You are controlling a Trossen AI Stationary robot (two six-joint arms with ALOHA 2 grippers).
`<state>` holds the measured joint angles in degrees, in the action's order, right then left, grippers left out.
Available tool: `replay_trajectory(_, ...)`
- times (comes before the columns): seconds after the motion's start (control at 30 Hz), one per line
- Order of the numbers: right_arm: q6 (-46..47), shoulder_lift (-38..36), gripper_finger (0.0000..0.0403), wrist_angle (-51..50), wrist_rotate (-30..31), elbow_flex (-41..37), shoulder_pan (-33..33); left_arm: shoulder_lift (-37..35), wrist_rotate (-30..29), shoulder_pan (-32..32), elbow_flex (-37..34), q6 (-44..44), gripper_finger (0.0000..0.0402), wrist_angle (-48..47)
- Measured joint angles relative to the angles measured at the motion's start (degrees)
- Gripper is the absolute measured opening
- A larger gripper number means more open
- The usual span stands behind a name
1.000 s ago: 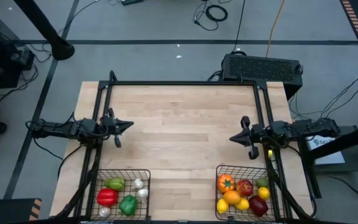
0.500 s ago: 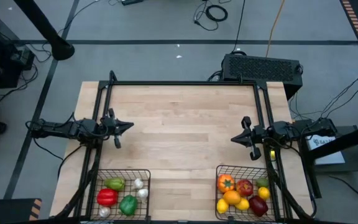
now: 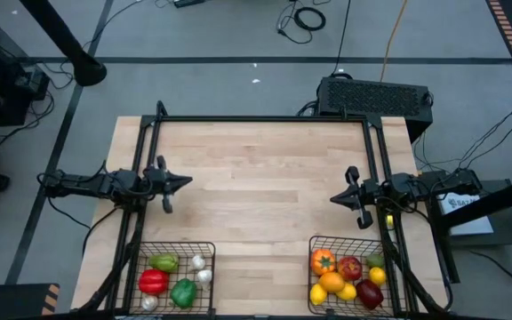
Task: Sort produce into baskets
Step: Return to Home Position
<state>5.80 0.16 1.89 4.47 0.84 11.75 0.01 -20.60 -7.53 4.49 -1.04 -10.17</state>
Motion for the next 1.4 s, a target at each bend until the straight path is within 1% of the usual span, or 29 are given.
replay_trajectory(0.1, 0.87, 0.13, 0.0000, -0.11, -0.04, 0.00, 0.00, 0.00, 1.08, 0.00, -0.02, -0.05, 0.0003, 0.00)
replay_trajectory(0.27, -0.96, 0.11, 0.0000, -0.11, -0.02, 0.00, 0.00, 0.00, 1.86, 0.00, -0.39, -0.47, 0.0003, 1.47)
replay_trajectory(0.4, -0.67, 0.11, 0.0000, -0.14, -0.02, 0.00, 0.00, 0.00, 4.34, -0.01, -0.42, -0.13, 0.0003, 1.41)
replay_trajectory(0.6, -0.59, 0.11, 0.0000, -0.16, -0.02, 0.00, 0.00, 0.02, 1.30, 0.00, -0.44, -0.11, 0.0002, 1.47)
replay_trajectory(0.73, -0.50, 0.11, 0.0000, -0.16, -0.02, 0.00, 0.00, 0.02, 1.10, 0.00, -0.44, -0.07, 0.0003, 1.42)
replay_trajectory(0.93, -0.50, 0.11, 0.0000, -0.20, -0.02, 0.00, 0.00, 0.02, 0.98, 0.00, -0.51, -0.07, 0.0019, 1.93)
replay_trajectory(1.4, -0.50, 0.11, 0.0000, -0.22, -0.02, 0.00, 0.00, 0.02, 0.87, 0.00, -0.52, -0.06, 0.0022, 2.08)
